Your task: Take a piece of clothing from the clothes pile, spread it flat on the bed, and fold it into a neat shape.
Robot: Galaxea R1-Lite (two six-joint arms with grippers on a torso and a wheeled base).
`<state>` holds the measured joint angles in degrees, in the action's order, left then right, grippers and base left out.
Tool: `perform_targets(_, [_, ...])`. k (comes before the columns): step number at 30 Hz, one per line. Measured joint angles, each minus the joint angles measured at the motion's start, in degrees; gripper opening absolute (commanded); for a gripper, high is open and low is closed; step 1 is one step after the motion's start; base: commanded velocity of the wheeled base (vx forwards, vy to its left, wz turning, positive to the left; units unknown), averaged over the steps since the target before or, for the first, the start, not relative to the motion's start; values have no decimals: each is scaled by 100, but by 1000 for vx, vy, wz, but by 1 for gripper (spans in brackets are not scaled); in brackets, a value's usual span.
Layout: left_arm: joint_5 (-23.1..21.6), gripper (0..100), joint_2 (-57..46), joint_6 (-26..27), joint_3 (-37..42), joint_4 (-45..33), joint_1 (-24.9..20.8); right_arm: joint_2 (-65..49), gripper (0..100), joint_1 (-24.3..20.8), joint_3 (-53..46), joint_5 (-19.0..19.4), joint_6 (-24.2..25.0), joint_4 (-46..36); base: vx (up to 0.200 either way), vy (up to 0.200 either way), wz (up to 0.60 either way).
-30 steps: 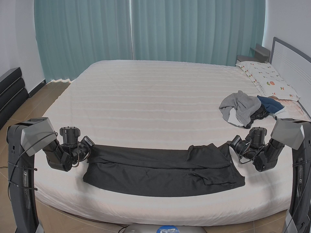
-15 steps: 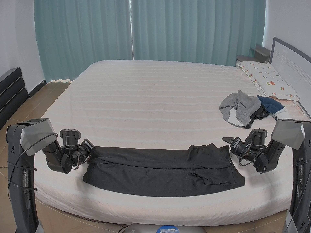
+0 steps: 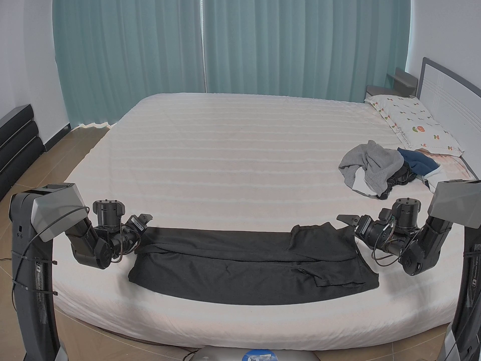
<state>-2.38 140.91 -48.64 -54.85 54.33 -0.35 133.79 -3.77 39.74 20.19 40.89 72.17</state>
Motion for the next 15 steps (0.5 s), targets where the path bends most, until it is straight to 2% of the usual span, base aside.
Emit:
perform_targets(11, [0,100,0,-2,9,-1,0,356,100,-87,-38,26,-363,-51,0,0,0])
perform_targets(12, [0,100,0,-2,9,-4,0,389,0,-89,-38,26,-394,-54,0,0,0])
perform_targets(15, [0,100,-1,-2,9,-6,2,463,0,-87,-44,26,-506,-56,0,0,0])
